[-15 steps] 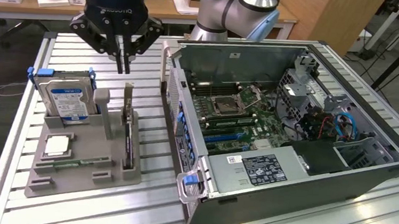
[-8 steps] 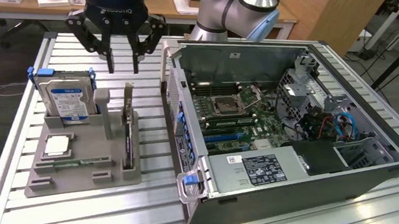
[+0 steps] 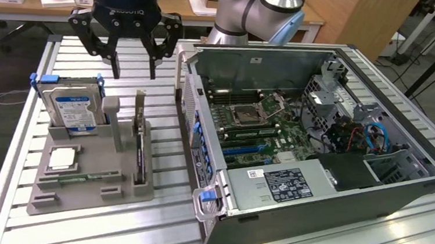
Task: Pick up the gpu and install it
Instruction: 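Pick up the gpu and move the gpu toward the slot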
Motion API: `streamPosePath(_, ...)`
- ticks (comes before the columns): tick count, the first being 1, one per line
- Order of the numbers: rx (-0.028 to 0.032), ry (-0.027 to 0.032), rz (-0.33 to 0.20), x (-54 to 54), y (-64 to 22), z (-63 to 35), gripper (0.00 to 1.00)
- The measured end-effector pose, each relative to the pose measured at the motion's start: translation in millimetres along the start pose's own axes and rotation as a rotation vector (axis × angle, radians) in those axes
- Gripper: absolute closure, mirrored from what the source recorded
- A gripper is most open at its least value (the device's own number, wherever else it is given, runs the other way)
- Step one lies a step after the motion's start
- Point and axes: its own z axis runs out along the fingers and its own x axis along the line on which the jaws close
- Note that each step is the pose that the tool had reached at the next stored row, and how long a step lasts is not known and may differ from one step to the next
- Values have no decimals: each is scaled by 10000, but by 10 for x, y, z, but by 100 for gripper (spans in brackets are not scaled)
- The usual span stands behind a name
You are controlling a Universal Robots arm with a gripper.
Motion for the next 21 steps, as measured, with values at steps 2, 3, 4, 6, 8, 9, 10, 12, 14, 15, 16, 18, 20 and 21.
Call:
streamPosePath(2, 0, 0, 0, 0, 0, 0, 41)
streamPosePath(3, 0, 0, 0, 0, 0, 0, 41)
streamPosePath(4, 0, -1, 1, 1, -1, 0, 41)
streamPosePath(6, 0, 0, 0, 0, -5, 0, 41)
streamPosePath(8, 0, 0, 0, 0, -9, -1, 41)
streamPosePath(9, 1, 0, 0, -1, -12, -1, 41)
streamPosePath(10, 1, -1, -1, -1, -16, -1, 41)
streamPosePath(12, 0, 0, -1, -2, -23, -1, 41)
streamPosePath(14, 0, 0, 0, -2, -30, -1, 41)
streamPosePath(15, 0, 0, 0, -2, -34, -1, 41)
streamPosePath(16, 0, 0, 0, -3, -38, -1, 41)
streamPosePath(18, 0, 0, 0, -4, -49, -2, 41)
streamPosePath(20, 0, 0, 0, -5, -68, -2, 41)
streamPosePath(21, 0, 0, -1, -6, -80, -2, 41)
